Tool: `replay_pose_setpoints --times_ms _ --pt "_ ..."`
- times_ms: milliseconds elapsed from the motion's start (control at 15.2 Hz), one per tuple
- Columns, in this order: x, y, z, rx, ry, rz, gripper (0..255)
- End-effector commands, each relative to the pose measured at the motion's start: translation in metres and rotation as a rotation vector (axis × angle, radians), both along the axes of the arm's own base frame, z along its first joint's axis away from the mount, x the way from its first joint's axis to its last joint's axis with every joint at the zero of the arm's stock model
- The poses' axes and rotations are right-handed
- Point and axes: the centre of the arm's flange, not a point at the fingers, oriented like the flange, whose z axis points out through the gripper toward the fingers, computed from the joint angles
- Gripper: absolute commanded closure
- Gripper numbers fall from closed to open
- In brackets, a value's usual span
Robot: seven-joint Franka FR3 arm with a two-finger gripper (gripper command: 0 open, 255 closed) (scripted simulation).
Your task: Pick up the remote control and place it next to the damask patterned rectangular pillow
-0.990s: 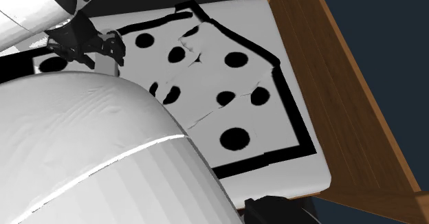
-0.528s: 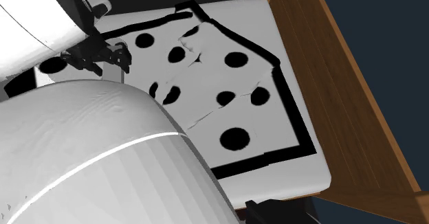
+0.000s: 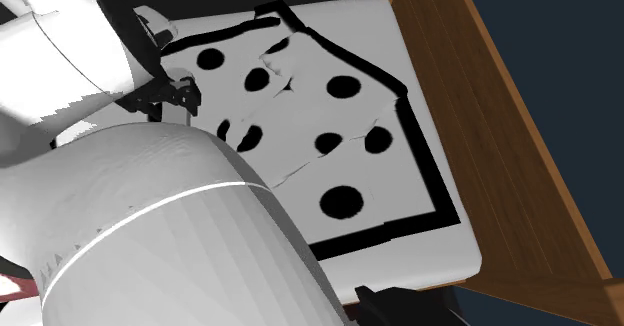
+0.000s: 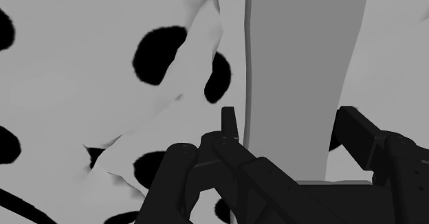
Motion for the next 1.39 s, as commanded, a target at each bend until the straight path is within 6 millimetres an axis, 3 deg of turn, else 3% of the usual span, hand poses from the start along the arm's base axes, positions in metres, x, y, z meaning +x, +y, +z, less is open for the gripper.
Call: replay_pose_setpoints --times_ms 0,1320 --pt "-0.001 0.0 -0.01 0.001 -0.001 0.0 255" --pt "-0.001 0.0 -0.116 0.001 -0.001 0.0 255"
